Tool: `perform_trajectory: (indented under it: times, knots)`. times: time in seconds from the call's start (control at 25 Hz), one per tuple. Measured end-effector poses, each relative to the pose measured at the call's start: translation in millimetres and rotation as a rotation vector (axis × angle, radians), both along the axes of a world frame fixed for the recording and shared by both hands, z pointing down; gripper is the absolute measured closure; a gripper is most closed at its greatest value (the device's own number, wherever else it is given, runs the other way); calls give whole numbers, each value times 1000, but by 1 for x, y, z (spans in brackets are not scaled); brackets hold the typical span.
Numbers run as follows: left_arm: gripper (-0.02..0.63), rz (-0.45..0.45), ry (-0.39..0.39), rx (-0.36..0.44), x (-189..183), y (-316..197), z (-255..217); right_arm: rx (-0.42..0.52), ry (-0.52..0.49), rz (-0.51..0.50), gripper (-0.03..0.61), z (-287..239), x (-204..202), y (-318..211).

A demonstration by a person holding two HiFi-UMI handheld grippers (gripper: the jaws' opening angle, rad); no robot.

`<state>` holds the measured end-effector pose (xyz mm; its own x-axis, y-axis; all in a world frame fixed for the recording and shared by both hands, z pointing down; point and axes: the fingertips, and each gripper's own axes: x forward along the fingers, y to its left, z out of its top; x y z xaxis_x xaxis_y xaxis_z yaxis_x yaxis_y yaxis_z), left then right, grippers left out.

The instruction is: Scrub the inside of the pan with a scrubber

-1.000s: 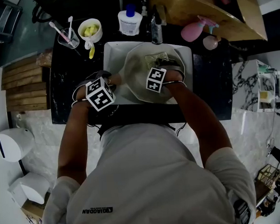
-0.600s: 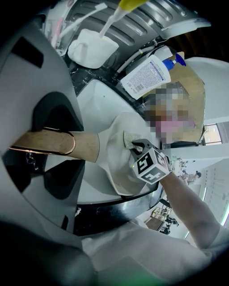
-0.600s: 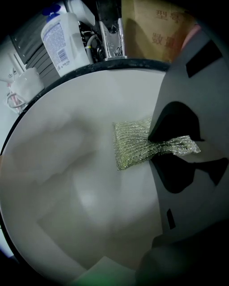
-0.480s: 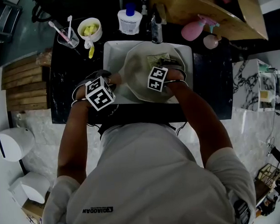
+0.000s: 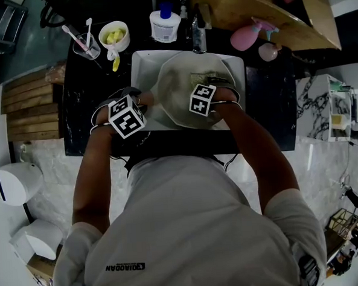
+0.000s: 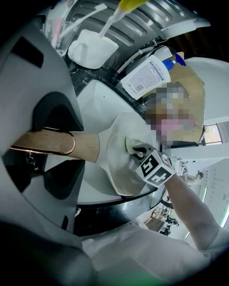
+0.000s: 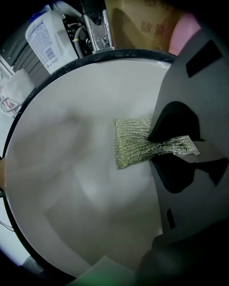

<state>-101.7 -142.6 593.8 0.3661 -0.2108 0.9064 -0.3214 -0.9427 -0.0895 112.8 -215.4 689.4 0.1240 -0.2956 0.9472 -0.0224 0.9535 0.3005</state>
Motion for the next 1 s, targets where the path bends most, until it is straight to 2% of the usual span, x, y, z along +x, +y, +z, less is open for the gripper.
perform_trajectory:
  times: [0.32,0.64,1.0]
  knots:
    - [403,-1,0,2,0,1,0,-155,-20,60,489,-3,5,29]
    - [403,-1,0,3,0,1,0,-246,-43,105,488,-4,5,50]
    - [403,0,-2,11,0,1,0,-387,-144,226,488,-9,-4,70]
